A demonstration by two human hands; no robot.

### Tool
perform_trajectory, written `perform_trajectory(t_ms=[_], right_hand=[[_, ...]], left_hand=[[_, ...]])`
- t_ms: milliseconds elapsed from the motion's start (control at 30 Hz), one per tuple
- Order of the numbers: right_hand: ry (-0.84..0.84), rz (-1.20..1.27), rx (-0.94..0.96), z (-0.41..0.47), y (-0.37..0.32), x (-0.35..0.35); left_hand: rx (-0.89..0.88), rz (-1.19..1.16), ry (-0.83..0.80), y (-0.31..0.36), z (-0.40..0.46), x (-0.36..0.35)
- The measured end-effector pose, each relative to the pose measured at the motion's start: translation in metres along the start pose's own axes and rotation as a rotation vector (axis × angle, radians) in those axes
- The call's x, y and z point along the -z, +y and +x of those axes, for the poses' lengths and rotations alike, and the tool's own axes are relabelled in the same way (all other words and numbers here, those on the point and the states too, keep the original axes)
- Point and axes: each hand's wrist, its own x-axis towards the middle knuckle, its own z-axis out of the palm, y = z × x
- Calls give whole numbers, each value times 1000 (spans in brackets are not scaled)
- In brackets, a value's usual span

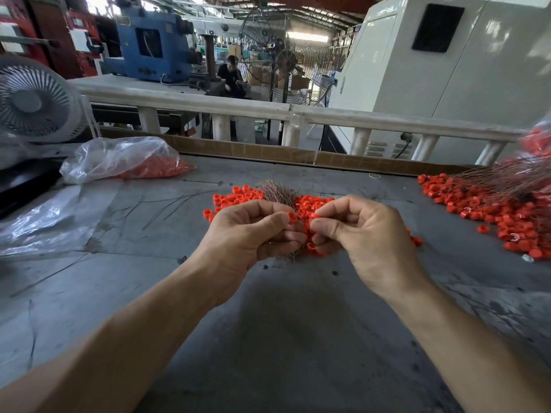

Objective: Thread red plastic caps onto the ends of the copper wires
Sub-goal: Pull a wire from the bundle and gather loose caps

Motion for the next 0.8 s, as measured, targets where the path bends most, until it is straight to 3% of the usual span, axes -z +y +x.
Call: perform_trajectory(t_ms=[800], right_hand=[[-94, -121, 114, -5, 1, -2]], left_hand=[[-30, -4, -26, 0, -1, 0]])
